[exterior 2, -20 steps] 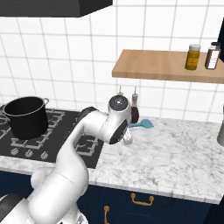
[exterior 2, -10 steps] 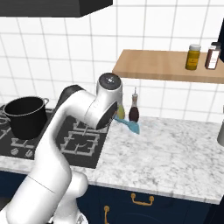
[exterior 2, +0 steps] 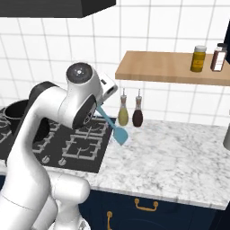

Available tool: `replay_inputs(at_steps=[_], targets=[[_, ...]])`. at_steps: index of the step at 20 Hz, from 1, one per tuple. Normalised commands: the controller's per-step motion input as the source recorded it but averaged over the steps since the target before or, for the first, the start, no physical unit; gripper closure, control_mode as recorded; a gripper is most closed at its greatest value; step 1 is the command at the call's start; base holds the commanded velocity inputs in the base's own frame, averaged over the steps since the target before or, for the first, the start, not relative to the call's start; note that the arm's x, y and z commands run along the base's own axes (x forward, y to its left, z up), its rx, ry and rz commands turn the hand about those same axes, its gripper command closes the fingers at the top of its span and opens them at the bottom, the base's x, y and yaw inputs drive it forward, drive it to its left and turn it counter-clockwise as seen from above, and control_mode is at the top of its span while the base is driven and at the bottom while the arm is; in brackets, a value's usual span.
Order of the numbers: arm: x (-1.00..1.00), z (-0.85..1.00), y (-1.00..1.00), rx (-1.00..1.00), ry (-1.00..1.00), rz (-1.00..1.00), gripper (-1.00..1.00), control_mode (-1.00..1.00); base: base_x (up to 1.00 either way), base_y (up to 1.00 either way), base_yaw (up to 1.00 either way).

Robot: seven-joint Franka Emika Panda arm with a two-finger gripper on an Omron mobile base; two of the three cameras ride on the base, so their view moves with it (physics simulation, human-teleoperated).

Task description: Put the lemon and tomato in the pot. Retrieve the spatula and lightly stir the vegetables in the pot.

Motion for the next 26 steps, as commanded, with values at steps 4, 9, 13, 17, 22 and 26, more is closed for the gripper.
replay_inputs(at_steps=[4, 9, 13, 17, 22, 26], targets=[[-0.32, 0.61, 0.03, 0.47, 0.03, -0.68, 1.00, -1.00, 0.00, 0.00, 0.00], [-0.16, 0.23, 0.00, 0.43, 0.01, -0.59, 1.00, -1.00, 0.00, 0.00, 0.00], [0.21, 0.00, 0.06, 0.35, -0.09, -0.27, 1.00, -1.00, 0.00, 0.00, 0.00], [0.02, 0.00, 0.25, 0.32, -0.13, -0.21, 1.00, -1.00, 0.00, 0.00, 0.00], [-0.25, 0.00, 0.42, 0.03, -0.14, -0.10, 1.00, 1.00, -0.10, 0.14, -0.01], [0.00, 0.00, 0.00, 0.00, 0.00, 0.00, 1.00, 1.00, -0.38, 1.00, -0.02]])
